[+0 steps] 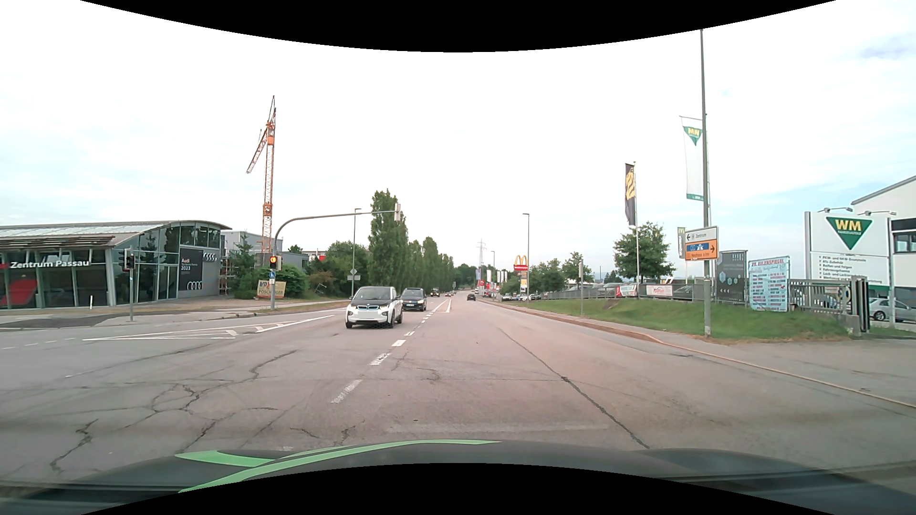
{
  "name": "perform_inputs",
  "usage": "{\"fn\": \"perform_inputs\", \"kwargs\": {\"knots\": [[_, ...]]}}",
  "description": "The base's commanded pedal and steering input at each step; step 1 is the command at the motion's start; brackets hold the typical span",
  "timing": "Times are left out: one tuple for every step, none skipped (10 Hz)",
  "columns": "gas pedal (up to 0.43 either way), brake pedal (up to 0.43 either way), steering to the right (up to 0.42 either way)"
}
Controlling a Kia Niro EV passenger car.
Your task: Follow the waypoints while adhering to traffic rules and regulations
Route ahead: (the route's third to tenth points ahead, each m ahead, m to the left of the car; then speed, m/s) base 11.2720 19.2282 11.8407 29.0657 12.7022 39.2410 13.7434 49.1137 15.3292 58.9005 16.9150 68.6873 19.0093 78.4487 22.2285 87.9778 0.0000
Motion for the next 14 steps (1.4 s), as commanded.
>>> {"fn": "perform_inputs", "kwargs": {"knots": [[0.000,0.262,-0.009],[0.000,0.256,-0.009],[0.000,0.262,-0.009],[0.000,0.256,-0.009],[0.000,0.262,-0.009],[0.000,0.262,-0.009],[0.000,0.262,-0.009],[0.000,0.262,-0.009],[0.000,0.256,-0.009],[0.000,0.262,-0.009],[0.000,0.262,-0.009],[0.000,0.262,-0.009],[0.000,0.262,-0.009],[0.000,0.262,-0.009]]}}
